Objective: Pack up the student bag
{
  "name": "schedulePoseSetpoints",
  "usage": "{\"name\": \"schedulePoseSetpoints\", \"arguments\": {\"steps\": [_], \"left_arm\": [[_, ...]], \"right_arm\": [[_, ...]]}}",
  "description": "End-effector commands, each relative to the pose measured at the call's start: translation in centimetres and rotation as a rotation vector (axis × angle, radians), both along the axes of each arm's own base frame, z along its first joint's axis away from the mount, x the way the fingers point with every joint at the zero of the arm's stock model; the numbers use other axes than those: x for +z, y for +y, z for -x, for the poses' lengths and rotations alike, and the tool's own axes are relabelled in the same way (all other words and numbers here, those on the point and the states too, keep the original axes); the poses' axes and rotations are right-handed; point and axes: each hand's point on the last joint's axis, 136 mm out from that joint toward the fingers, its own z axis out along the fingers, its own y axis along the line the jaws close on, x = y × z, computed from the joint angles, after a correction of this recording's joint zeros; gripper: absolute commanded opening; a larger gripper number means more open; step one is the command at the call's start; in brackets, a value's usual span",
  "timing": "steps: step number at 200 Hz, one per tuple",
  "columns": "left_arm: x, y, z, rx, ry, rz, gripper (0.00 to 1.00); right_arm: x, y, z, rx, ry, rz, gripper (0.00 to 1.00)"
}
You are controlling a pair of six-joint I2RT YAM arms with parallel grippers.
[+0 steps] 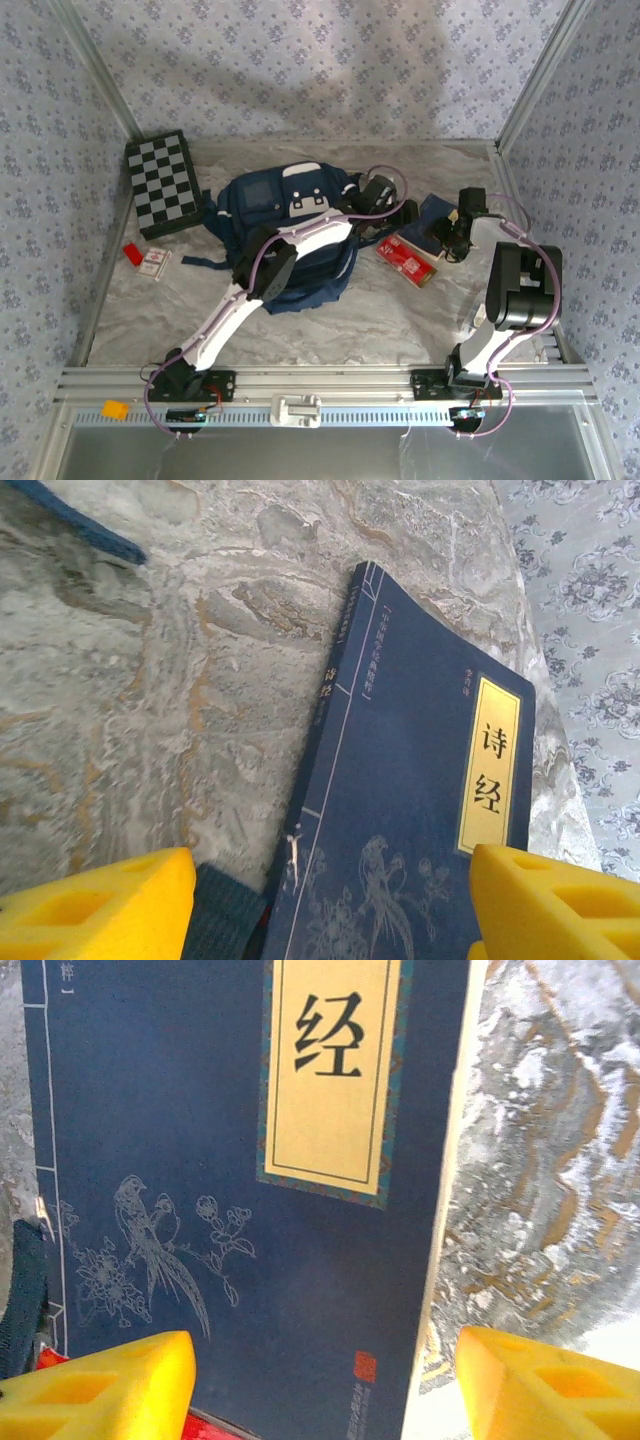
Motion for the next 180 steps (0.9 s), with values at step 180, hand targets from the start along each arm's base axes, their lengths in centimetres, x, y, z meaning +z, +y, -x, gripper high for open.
{"name": "schedulePoseSetpoints", "arguments": {"steps": [180], "left_arm": [[0.7,6.9,11.6,-0.116,0.124,-0.179,0.63]], "right_arm": [[-0.7,6.3,9.2,0.145,0.085,-0.134,0.6]]}}
